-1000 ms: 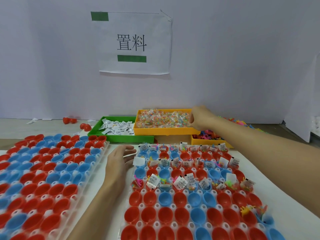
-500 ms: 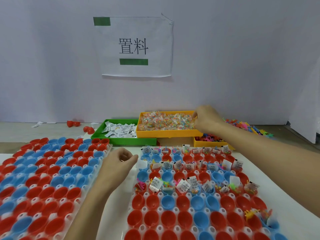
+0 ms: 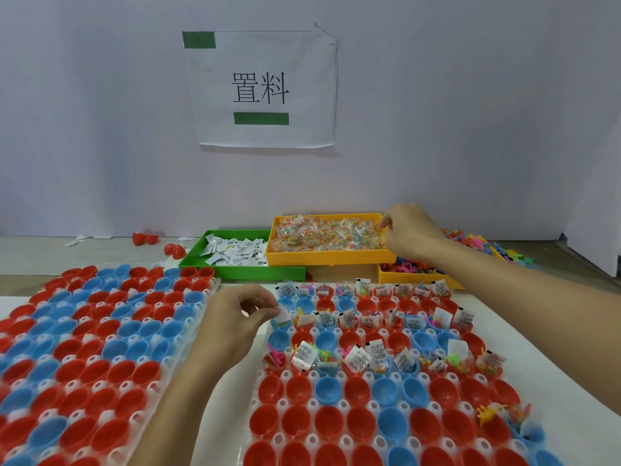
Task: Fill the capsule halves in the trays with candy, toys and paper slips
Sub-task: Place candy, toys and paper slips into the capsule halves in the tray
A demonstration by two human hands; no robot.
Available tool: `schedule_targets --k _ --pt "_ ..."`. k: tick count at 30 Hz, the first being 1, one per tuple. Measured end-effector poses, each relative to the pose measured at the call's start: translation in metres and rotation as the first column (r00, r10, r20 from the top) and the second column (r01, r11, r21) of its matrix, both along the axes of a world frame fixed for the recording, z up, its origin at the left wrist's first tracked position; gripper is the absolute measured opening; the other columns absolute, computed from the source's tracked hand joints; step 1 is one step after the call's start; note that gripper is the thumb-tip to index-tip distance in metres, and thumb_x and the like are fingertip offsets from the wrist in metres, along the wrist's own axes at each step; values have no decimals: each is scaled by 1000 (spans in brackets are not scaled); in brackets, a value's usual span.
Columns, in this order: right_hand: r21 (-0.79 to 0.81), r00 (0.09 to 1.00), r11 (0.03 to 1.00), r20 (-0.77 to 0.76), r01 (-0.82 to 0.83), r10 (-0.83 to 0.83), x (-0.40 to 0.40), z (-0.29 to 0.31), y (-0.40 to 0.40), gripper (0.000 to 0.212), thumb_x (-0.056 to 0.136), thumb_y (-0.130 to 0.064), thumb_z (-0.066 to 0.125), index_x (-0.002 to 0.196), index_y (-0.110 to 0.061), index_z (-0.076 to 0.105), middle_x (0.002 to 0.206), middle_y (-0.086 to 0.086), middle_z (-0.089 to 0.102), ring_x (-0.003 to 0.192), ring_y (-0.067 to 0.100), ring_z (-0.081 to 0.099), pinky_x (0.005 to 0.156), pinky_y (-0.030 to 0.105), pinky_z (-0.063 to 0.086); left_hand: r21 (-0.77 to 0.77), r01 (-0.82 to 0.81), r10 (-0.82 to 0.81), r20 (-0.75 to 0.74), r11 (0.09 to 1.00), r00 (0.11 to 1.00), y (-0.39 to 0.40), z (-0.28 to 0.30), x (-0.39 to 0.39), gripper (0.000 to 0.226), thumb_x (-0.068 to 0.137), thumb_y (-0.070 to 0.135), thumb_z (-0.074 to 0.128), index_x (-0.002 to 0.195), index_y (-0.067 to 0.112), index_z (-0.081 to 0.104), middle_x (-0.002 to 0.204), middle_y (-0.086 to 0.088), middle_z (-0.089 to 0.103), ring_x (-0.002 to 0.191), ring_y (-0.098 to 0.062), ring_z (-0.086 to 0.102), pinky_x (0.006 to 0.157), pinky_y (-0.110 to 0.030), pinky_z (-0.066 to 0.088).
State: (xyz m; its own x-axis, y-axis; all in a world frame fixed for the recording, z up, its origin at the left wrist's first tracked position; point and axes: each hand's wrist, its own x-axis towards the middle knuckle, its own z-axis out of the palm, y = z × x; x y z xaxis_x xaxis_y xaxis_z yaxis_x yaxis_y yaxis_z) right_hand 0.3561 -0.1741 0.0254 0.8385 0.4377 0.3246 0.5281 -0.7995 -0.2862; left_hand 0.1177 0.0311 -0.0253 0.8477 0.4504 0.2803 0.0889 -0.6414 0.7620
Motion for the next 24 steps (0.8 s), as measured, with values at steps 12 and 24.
schedule_targets --k 12,24 --pt "62 1000 998 24 -8 7 -2 4 5 31 91 0 56 119 -5 69 122 15 67 111 30 62 97 41 52 205 61 -66 16 977 998 0 -7 6 21 89 -1 65 83 15 77 85 7 70 77 -3 59 66 -4 40" --pt "531 982 847 -156 -5 103 -6 5 -3 24 97 -2 56 112 -12 72 99 1 70 86 16 69 79 29 56 209 95 -96 -2 973 995 1 -15 8 23 89 1 66 85 22 74 81 9 63 75 -7 57 65 -9 41"
